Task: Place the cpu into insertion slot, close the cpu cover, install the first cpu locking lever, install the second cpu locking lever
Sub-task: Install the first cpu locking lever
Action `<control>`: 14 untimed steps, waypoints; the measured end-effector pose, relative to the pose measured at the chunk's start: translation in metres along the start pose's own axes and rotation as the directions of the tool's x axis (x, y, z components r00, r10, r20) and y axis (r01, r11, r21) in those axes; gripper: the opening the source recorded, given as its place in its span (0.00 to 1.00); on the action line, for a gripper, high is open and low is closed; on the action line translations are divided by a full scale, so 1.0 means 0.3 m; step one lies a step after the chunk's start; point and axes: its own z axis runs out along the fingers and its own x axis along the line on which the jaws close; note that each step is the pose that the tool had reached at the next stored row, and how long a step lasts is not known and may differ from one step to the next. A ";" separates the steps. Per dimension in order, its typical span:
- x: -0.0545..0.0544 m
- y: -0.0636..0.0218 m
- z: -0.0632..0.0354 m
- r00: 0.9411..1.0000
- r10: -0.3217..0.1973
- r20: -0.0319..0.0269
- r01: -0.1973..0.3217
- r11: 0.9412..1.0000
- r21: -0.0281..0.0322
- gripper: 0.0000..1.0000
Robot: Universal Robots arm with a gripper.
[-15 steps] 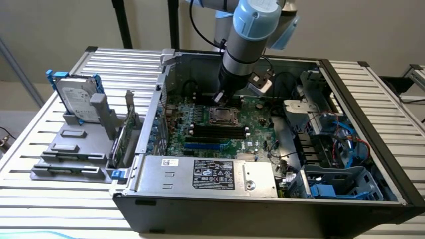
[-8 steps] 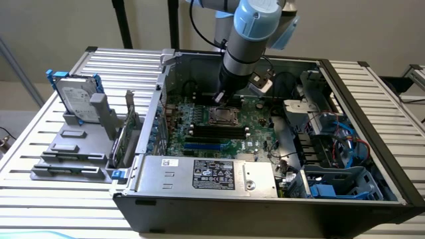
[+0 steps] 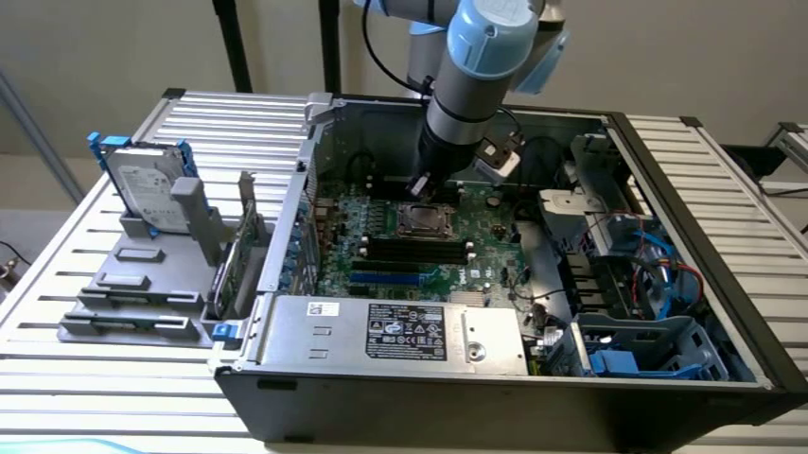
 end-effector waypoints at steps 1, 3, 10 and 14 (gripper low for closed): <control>0.001 0.002 0.000 1.000 -0.001 0.000 0.001 1.000 0.000 0.11; 0.004 0.006 0.000 1.000 -0.005 -0.001 0.005 1.000 0.003 0.11; 0.014 0.023 -0.002 1.000 -0.015 -0.015 0.015 1.000 0.016 0.11; 0.013 0.030 -0.001 1.000 -0.019 -0.020 0.019 1.000 0.021 0.11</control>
